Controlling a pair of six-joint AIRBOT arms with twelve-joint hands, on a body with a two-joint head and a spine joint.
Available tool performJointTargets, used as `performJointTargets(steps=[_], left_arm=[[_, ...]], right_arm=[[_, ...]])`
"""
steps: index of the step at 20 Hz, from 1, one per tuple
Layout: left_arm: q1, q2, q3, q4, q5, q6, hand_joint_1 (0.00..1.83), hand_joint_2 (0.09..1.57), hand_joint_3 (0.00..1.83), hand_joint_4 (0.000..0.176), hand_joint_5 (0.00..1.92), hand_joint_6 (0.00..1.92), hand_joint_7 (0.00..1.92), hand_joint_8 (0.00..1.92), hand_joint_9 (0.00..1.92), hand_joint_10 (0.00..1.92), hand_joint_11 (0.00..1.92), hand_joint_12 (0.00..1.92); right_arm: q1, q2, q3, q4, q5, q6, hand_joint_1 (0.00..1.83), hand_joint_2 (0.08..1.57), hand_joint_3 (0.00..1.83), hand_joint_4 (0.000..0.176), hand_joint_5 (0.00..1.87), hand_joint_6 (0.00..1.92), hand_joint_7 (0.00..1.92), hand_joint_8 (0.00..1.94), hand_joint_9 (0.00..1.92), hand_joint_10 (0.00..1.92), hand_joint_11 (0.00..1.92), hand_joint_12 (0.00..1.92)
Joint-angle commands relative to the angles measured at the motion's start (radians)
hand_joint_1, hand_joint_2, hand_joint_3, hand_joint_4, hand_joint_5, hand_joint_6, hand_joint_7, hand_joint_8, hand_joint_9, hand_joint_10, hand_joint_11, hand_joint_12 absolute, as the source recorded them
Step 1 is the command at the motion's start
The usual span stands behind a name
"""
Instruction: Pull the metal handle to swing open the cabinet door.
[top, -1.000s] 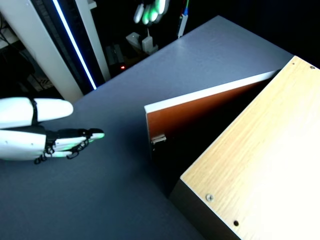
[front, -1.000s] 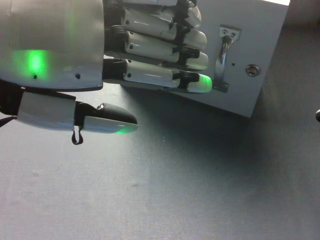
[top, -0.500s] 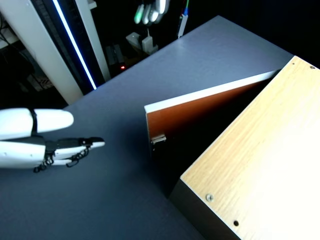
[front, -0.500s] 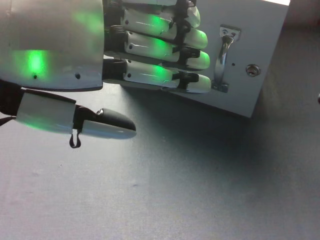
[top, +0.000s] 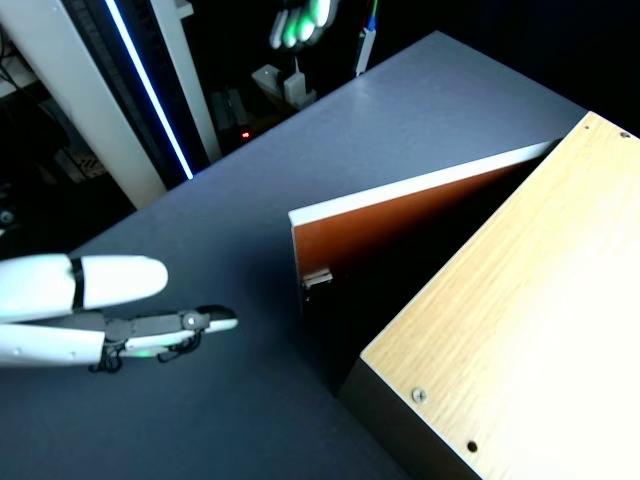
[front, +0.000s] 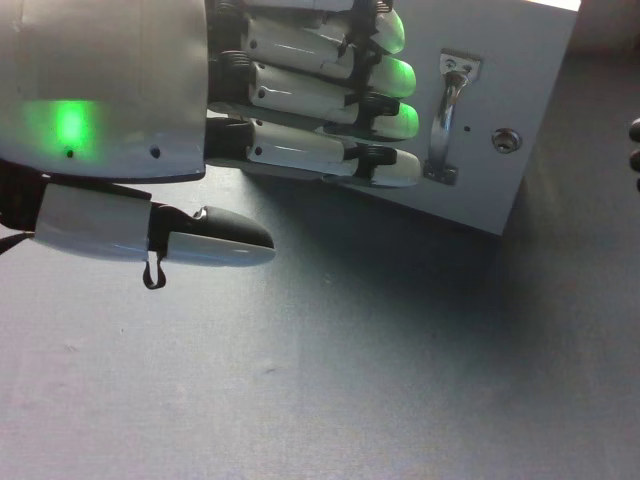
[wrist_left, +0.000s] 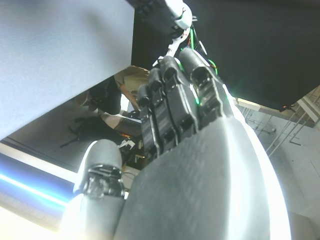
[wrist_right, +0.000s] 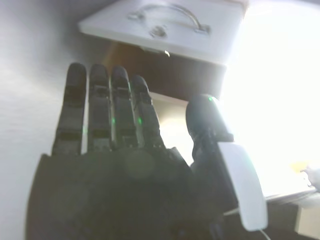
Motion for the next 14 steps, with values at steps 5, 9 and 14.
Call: performJointTargets(steps=[5,9,14], left_arm=[[-0.01,0.007,0.001,-0.1,-0.026,0.008,0.0,1.54,0.0,0.0,0.4,0.0,0.43,0.0,0.4,0.0,0.0,0.86],[-0.01,0.007,0.001,-0.1,-0.026,0.008,0.0,1.55,0.0,0.0,0.39,0.0,0.43,0.0,0.4,0.0,0.0,0.85],[-0.01,0.007,0.001,-0.1,-0.026,0.008,0.0,1.55,0.0,0.0,0.4,0.0,0.43,0.0,0.4,0.0,0.0,0.85]], right_arm=[[0.017,-0.03,0.058,0.108,0.064,-0.004,0.0,1.57,0.07,0.0,0.24,0.0,0.28,0.0,0.26,0.0,0.0,0.69],[0.018,-0.061,0.105,0.12,0.064,-0.004,0.0,1.57,0.07,0.0,0.24,0.0,0.28,0.0,0.26,0.0,0.0,0.71],[0.033,-0.085,0.109,0.133,0.06,-0.018,0.0,1.57,0.08,0.0,0.23,0.0,0.27,0.0,0.26,0.0,0.0,0.68]])
